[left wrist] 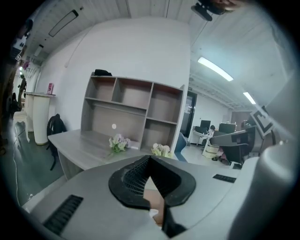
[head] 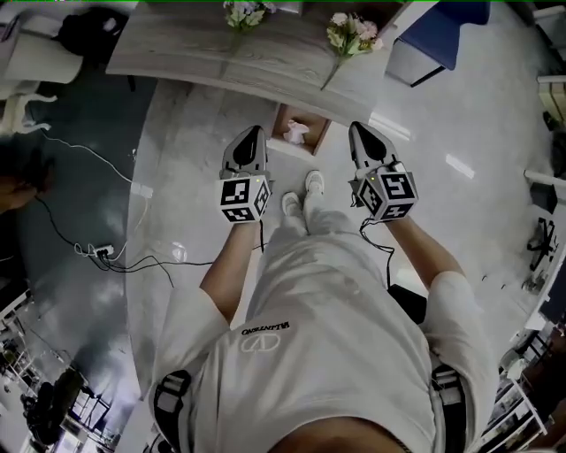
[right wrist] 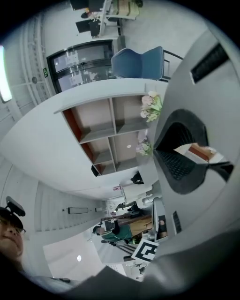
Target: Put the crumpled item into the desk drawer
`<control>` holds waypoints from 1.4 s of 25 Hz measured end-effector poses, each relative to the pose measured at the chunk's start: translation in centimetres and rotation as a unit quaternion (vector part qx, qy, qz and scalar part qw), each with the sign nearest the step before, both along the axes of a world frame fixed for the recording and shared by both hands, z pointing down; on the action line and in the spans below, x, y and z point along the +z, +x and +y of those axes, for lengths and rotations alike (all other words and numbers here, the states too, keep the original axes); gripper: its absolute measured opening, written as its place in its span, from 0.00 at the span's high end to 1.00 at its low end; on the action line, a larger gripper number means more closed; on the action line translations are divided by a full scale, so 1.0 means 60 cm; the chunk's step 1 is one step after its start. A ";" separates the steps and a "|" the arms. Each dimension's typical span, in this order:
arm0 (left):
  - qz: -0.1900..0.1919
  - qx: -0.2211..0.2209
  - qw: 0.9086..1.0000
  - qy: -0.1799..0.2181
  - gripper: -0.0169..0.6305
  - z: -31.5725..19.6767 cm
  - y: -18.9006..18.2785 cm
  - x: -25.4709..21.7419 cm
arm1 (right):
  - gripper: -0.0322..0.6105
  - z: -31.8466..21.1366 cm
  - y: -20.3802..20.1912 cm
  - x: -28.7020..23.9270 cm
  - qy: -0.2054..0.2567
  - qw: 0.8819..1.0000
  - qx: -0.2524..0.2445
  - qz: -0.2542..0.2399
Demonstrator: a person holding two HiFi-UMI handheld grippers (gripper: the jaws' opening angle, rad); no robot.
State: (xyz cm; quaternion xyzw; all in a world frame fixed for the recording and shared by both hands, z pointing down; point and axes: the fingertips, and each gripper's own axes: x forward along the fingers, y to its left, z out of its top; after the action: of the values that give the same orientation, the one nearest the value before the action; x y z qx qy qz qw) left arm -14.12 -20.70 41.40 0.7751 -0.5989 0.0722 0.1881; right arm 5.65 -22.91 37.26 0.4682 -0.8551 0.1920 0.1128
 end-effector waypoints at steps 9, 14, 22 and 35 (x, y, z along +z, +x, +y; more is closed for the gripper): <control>0.026 -0.036 0.993 0.106 0.97 0.047 -0.045 -0.221 | 0.95 0.036 0.054 -0.187 0.059 0.997 0.034 -0.024; 0.000 -0.041 0.985 0.169 0.97 0.056 -0.078 -0.321 | 0.95 0.042 0.094 -0.251 0.084 0.994 0.059 -0.021; -0.006 -0.059 0.978 0.200 0.97 0.072 -0.110 -0.371 | 0.95 0.049 0.118 -0.296 0.113 0.991 0.074 -0.010; -0.001 -0.049 0.981 0.189 0.97 0.085 -0.079 -0.359 | 0.95 0.062 0.115 -0.298 0.123 0.990 0.065 -0.012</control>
State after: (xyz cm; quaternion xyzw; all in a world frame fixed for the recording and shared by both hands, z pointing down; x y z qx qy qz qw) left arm -18.89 -15.63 19.88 0.7662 -0.6393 -0.0510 0.0405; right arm 12.52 -19.19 19.37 0.5307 -0.8413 0.0977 0.0316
